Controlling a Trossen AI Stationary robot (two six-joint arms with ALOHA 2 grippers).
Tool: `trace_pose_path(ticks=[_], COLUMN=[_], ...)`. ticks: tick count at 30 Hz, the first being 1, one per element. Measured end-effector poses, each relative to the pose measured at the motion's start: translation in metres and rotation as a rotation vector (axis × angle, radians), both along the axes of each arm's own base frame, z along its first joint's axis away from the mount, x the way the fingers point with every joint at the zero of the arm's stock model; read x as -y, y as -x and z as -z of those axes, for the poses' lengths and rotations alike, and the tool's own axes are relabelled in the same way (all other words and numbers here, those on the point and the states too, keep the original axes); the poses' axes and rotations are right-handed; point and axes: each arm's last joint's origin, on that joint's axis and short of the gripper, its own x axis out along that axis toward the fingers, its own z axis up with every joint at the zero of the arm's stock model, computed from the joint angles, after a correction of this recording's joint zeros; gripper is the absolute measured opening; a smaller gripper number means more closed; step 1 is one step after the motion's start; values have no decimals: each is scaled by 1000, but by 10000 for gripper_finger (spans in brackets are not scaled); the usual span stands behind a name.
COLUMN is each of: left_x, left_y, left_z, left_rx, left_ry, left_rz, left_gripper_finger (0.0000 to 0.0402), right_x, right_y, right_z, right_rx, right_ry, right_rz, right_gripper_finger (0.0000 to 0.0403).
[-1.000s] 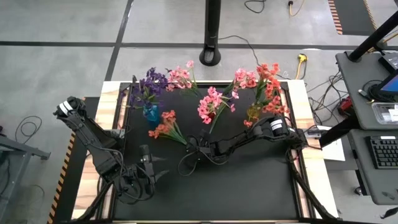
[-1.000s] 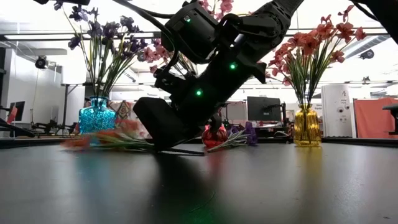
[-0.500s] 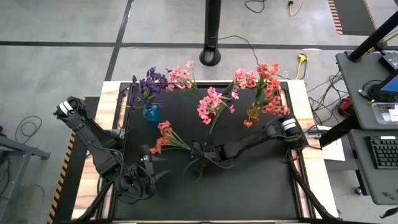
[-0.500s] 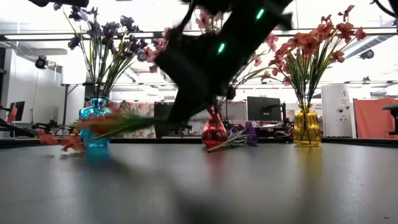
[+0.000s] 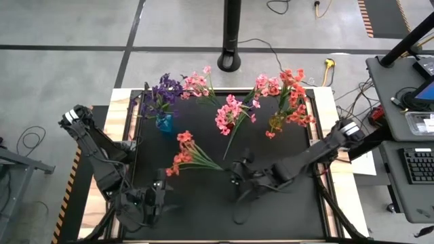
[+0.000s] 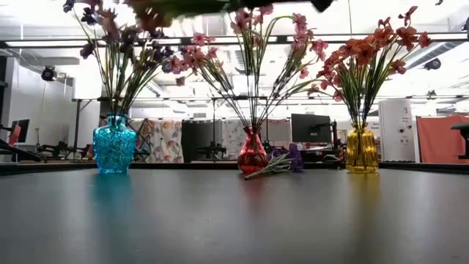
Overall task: Sort flowers into vase by color
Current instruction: Put the orange flower into the yellow vase
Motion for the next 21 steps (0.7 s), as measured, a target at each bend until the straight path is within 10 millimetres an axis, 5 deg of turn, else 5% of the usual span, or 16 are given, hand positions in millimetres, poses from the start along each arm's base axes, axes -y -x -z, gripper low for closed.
trace_pose_path(ticks=[7, 21], left_x=[6, 14], left_y=[0, -17], left_z=[-2, 11], left_rx=[27, 91], left_ry=[-23, -262], left_rz=[63, 235], left_gripper_finger=[194, 194], right_x=[-21, -57], right_y=[30, 63], right_z=[-26, -23], right_rx=[89, 206], right_ry=[50, 119], right_rz=[-14, 59], right_gripper_finger=[18, 18])
